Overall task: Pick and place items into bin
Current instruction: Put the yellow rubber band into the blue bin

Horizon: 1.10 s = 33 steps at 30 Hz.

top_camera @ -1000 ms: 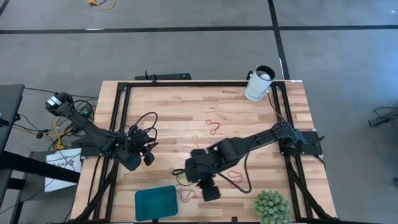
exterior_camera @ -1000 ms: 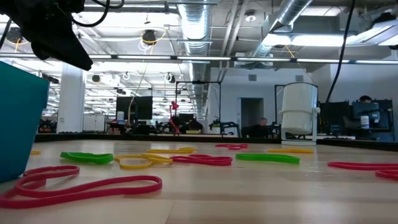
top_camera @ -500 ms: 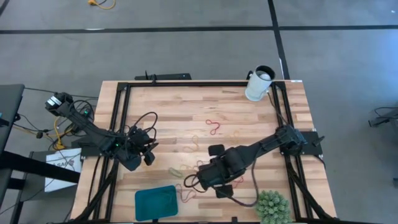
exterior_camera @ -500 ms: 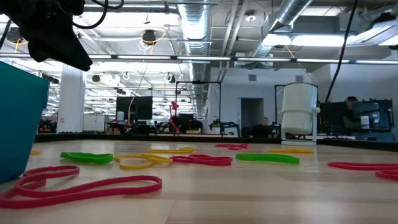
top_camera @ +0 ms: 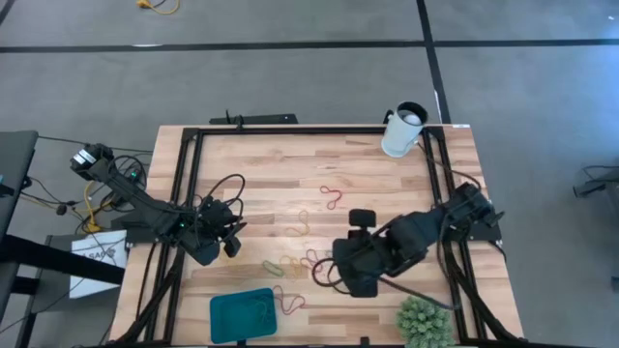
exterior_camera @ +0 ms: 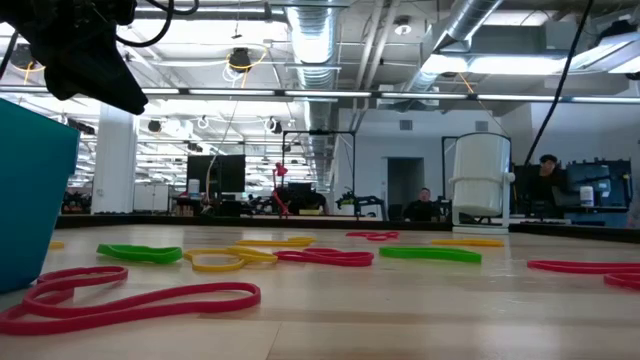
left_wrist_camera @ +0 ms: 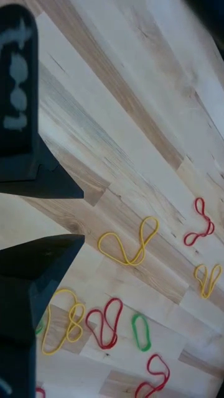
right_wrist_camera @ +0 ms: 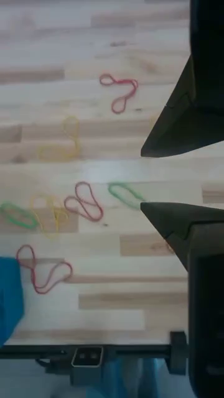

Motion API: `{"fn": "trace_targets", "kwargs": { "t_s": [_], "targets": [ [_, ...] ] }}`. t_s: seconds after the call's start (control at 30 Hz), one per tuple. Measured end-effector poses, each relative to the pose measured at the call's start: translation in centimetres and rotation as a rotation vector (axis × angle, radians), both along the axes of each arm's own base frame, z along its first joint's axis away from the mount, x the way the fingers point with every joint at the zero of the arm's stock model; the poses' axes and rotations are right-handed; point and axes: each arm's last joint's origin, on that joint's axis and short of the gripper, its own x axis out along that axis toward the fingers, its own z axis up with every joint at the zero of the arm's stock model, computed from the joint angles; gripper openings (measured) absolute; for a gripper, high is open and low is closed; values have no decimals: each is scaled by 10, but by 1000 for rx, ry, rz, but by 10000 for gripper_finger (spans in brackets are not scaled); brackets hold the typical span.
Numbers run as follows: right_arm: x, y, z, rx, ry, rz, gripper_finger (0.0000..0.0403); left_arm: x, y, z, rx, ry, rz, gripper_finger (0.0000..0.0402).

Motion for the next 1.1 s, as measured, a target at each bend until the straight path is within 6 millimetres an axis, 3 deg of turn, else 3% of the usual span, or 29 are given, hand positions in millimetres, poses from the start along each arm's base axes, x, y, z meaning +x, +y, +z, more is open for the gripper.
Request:
{"fn": "trace_targets", "kwargs": {
  "t_s": [0.3,0.43,0.63,0.8,0.97,1.1],
  "targets": [
    [-31,-23,25,0,-98,-109,123,0,0,0,8,6,-9,91],
    [-39,-30,25,-39,-132,-174,124,0,-1,-1,-10,25,-29,91],
    [-41,-37,-3,-194,-122,-253,123,8,-9,-15,-76,100,-51,91],
    [-31,-33,-43,-249,-60,-191,123,16,-22,-42,-166,337,-151,91],
    [-19,-34,-85,-210,7,-90,123,20,-30,-71,-153,578,-237,91],
    [-14,-44,-98,-144,59,-87,123,22,-31,-82,-103,663,-242,91]
  ]
}}
